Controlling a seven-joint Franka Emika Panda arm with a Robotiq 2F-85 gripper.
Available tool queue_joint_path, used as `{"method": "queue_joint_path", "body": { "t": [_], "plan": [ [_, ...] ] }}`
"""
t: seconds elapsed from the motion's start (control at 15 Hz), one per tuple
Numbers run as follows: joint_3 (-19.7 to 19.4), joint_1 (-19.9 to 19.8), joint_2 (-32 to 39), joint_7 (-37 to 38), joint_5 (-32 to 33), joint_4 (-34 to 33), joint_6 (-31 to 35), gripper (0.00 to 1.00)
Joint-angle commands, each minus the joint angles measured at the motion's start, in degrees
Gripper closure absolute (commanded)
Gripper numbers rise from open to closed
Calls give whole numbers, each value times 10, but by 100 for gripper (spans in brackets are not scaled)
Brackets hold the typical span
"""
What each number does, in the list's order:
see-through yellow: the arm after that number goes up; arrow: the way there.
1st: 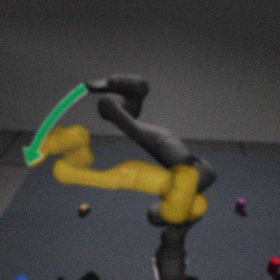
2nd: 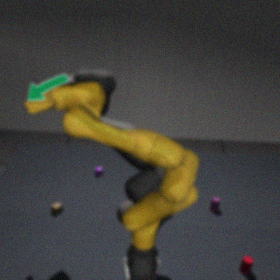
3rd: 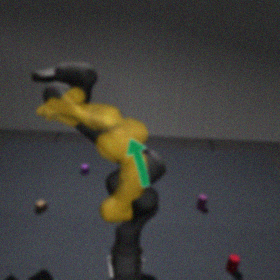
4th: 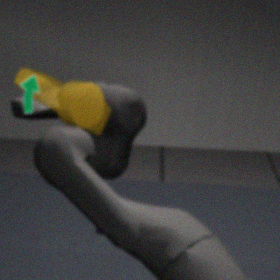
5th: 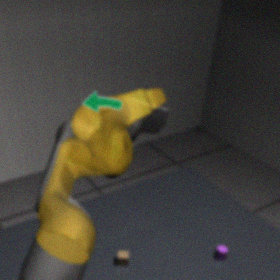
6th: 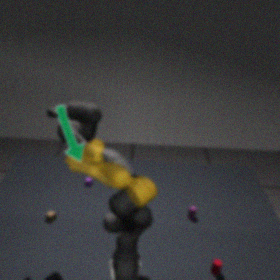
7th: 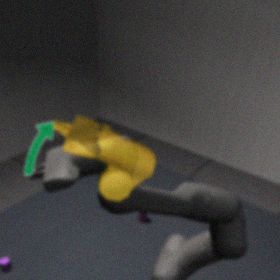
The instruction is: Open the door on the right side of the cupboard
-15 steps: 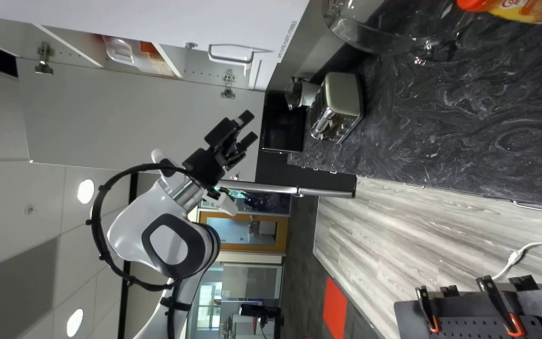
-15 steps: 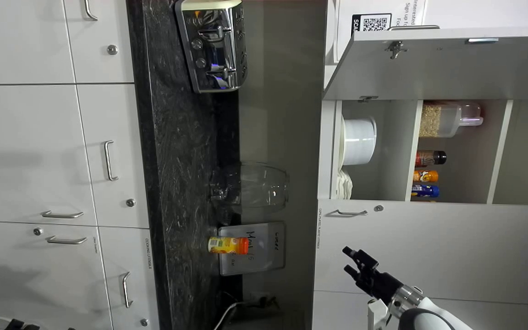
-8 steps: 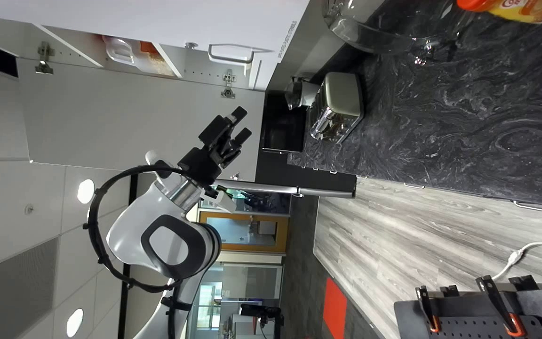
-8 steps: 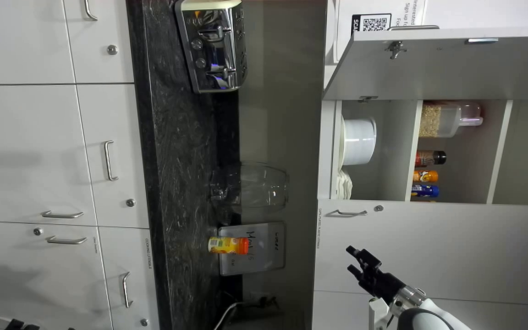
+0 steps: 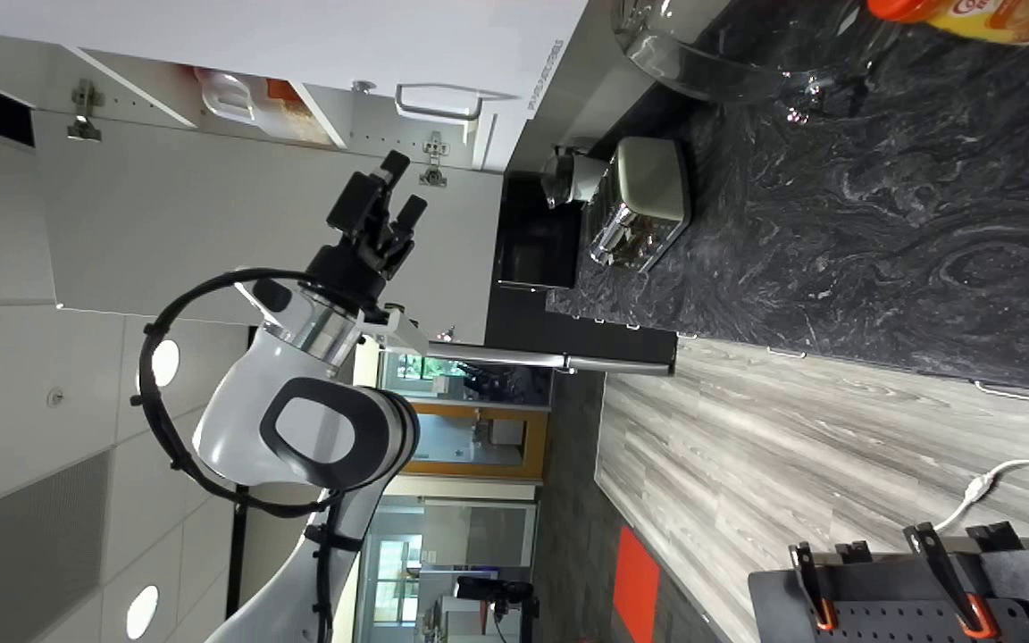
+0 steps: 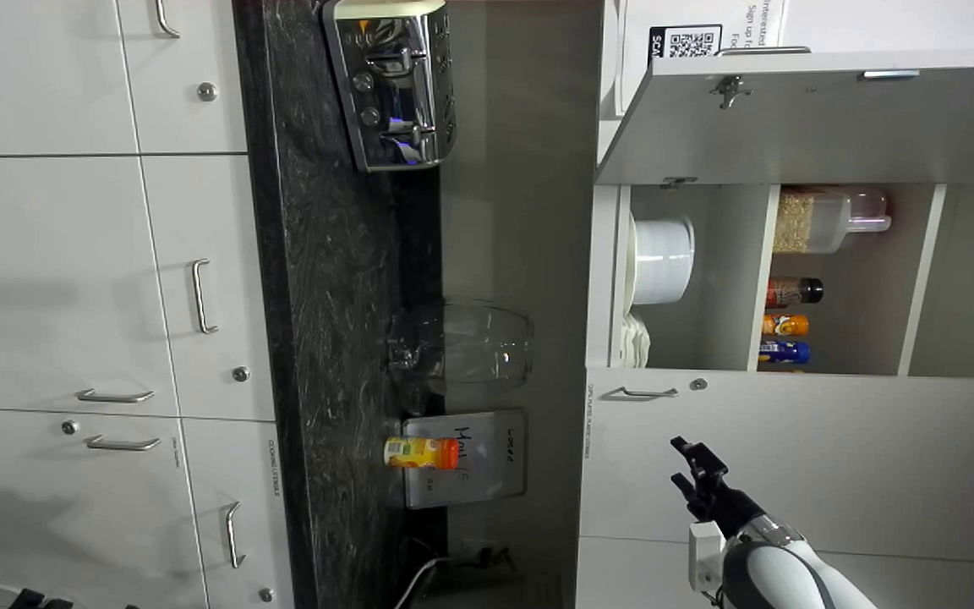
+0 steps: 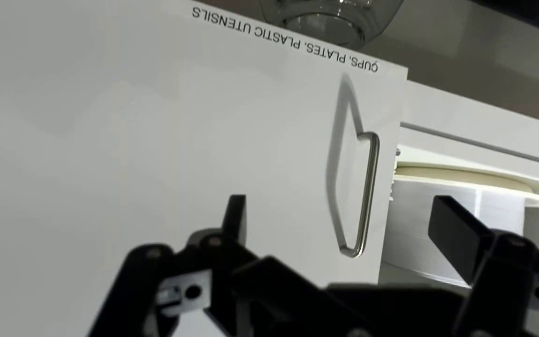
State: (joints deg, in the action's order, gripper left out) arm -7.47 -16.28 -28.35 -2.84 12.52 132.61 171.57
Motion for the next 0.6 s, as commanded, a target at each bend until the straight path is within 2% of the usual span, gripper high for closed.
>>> {"method": "queue_joint_path", "body": {
  "t": [0.0,0.27,0.53],
  "plan": [
    [21,-18,66,23,4,-59,46,0],
    [45,-26,110,40,4,-91,77,0],
    [77,-60,141,76,12,-117,90,0]
  ]
}}
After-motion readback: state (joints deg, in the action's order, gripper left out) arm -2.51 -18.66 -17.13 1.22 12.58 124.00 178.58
